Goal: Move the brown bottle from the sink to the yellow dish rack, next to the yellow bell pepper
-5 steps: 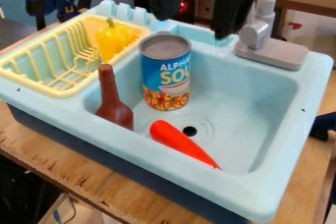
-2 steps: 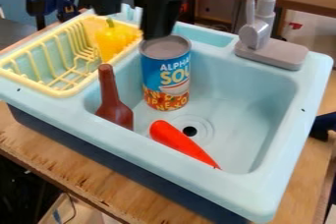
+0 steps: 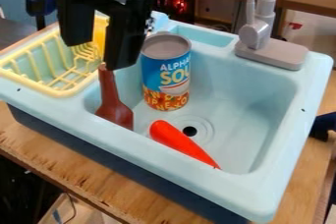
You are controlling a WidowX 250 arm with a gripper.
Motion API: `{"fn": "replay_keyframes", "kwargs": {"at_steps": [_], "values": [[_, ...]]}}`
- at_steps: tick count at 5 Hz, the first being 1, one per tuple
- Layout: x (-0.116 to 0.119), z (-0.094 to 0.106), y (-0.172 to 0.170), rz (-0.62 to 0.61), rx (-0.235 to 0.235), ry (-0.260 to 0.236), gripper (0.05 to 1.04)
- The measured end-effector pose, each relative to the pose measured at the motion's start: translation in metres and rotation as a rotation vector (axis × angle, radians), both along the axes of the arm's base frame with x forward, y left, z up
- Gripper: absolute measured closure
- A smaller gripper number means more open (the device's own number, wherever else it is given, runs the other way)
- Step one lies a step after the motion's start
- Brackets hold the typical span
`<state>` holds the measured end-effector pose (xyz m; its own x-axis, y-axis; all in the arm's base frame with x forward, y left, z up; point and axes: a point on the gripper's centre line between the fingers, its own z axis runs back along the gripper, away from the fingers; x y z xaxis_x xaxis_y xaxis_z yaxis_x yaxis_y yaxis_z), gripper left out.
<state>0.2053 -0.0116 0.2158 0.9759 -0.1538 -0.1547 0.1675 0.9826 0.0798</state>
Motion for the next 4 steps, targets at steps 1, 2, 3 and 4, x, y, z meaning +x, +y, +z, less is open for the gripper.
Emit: {"fn": "replay_keyframes", "kwargs": {"at_steps": [1, 2, 3, 4], "values": [[0.005, -0.01, 0.013, 0.013, -0.01, -0.024, 0.083], [0.012, -0.022, 0.025, 0.054, -0.034, -0.017, 0.083], [0.022, -0.035, 0.033, 0.061, -0.049, -0.007, 0.083], [0.03, -0.048, 0.034, 0.039, -0.07, 0.014, 0.083]]}}
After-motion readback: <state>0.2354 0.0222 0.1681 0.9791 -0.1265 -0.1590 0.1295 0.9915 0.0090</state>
